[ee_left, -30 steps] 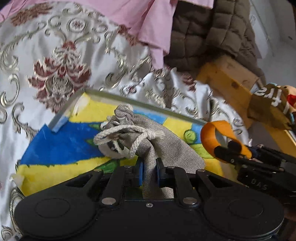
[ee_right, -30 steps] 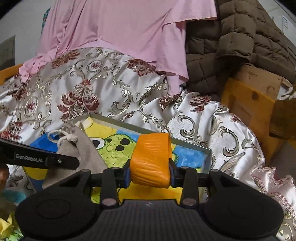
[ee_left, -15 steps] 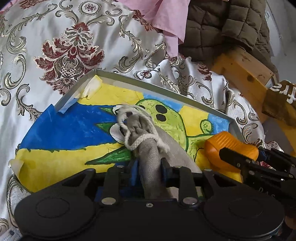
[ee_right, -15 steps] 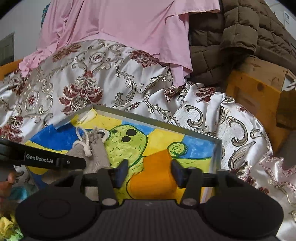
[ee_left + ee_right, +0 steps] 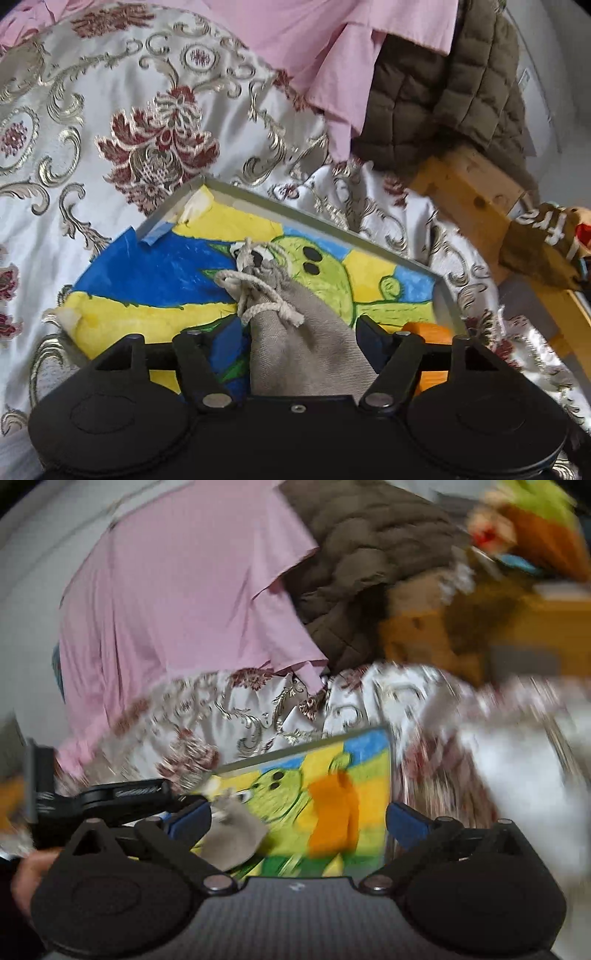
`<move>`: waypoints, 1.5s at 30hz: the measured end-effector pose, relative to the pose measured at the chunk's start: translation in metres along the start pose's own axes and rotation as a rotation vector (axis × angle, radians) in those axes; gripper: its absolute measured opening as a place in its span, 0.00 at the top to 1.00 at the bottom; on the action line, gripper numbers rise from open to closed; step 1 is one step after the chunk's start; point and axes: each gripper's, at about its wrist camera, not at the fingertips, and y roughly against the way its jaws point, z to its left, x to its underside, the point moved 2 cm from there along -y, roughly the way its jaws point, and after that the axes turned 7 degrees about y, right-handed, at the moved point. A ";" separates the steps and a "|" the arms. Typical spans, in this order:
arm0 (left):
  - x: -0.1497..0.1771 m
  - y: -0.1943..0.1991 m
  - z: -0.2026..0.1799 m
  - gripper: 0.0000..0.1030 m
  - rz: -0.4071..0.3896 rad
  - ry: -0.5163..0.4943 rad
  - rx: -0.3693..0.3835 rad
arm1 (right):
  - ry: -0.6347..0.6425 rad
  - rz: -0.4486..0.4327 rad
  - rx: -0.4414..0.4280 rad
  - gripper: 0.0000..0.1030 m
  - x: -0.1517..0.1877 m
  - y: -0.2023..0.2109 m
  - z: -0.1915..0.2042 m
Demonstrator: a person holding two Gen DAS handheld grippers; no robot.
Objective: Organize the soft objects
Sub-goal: 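Carry the pouch and orange strip into the painted tin tray and release both, then move both open tools back over the pile of items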
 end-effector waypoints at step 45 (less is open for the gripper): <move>0.135 0.326 0.026 0.19 -0.127 -0.083 0.005 | 0.074 -0.044 -0.174 0.00 0.078 0.231 0.078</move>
